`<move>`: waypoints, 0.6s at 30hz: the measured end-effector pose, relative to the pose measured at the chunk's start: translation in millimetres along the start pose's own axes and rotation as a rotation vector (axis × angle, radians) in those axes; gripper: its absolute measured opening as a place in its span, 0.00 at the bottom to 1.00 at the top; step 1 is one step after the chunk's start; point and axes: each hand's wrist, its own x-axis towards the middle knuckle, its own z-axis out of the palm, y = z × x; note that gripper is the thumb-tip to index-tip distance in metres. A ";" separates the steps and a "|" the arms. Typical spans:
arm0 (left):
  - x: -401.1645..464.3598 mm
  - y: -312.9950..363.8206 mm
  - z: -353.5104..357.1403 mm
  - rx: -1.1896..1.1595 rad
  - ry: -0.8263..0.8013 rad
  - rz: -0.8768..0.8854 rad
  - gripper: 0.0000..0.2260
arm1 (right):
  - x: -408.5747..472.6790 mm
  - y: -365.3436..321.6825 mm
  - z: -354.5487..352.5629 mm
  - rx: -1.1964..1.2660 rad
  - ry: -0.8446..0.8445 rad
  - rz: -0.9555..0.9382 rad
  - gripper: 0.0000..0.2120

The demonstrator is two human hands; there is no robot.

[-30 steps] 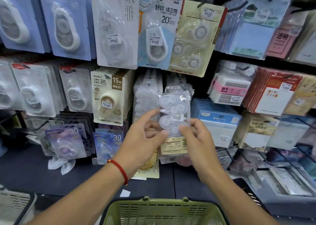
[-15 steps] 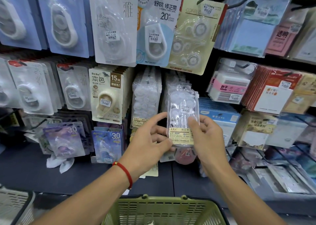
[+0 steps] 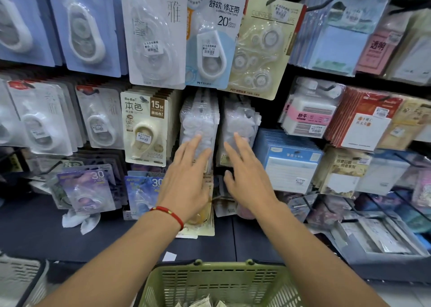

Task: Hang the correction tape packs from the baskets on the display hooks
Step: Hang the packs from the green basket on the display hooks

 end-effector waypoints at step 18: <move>-20.6 -39.9 11.2 0.080 -0.175 0.066 0.34 | 47.1 15.4 34.5 0.188 -0.001 0.160 0.28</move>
